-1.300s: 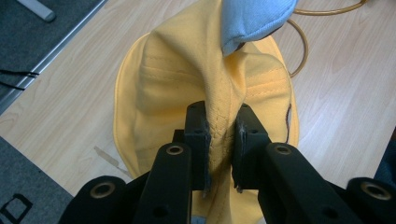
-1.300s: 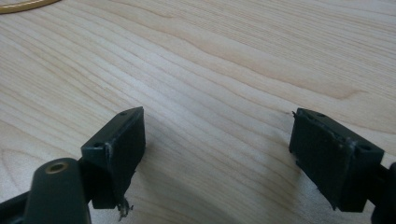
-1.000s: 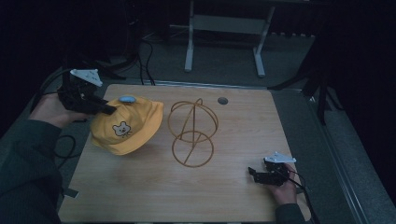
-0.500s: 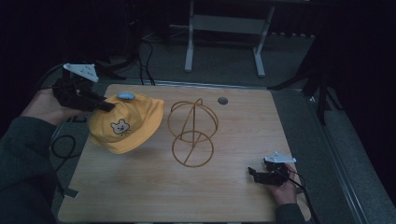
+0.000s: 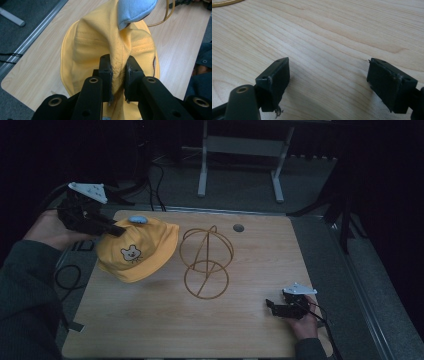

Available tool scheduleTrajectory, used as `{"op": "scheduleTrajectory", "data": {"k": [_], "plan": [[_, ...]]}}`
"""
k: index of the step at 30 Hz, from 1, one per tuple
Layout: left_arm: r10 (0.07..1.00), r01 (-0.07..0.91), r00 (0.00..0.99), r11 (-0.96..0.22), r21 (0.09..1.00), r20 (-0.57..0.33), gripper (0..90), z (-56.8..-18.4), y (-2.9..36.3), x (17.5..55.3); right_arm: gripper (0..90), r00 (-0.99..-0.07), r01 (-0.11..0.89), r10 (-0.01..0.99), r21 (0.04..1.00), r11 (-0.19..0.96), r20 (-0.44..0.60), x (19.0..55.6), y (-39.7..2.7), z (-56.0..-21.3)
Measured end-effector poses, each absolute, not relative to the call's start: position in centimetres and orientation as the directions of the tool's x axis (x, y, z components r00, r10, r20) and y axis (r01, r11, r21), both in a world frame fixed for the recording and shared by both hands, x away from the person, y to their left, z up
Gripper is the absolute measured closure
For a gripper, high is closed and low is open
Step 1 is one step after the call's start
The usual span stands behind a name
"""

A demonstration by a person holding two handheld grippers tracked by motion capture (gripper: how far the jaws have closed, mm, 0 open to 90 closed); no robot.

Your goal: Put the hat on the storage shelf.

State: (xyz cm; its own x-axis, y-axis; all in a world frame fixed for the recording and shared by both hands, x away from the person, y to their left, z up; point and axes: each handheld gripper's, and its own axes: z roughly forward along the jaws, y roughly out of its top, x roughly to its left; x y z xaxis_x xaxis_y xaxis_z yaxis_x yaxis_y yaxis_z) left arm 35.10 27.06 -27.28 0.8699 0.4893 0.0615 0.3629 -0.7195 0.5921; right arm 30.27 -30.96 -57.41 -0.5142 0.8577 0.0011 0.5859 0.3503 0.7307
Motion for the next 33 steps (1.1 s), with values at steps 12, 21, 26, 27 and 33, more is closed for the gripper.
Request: {"op": "scheduleTrajectory", "data": {"k": [12, 21, 26, 27, 33], "plan": [[0.478, 0.34, 0.874, -0.73, 0.594, 0.087, 78.6, -25.9, 26.8, 34.6, 18.3, -0.515, 0.585, 0.857, 0.731, 0.351, 0.0, 30.3, -31.0, -57.4], [0.449, 0.314, 0.889, -0.734, 0.602, 0.085, 78.6, -25.5, 26.0, 34.6, 18.3, -0.515, 0.585, 0.857, 0.731, 0.351, 0.0, 30.3, -31.0, -57.4], [0.435, 0.299, 0.897, -0.73, 0.615, 0.082, 78.7, -25.1, 25.6, 34.6, 18.3, -0.515, 0.584, 0.857, 0.731, 0.352, 0.0, 30.3, -31.0, -57.4], [0.435, 0.296, 0.897, -0.726, 0.621, 0.08, 78.7, -25.0, 25.5, 34.6, 18.3, -0.515, 0.584, 0.857, 0.731, 0.352, 0.0, 30.3, -31.0, -57.4], [0.42, 0.273, 0.903, -0.721, 0.637, 0.088, 78.6, -24.7, 24.8, 34.9, 18.3, -0.515, 0.584, 0.857, 0.731, 0.352, 0.0, 30.3, -31.0, -57.4]]}}
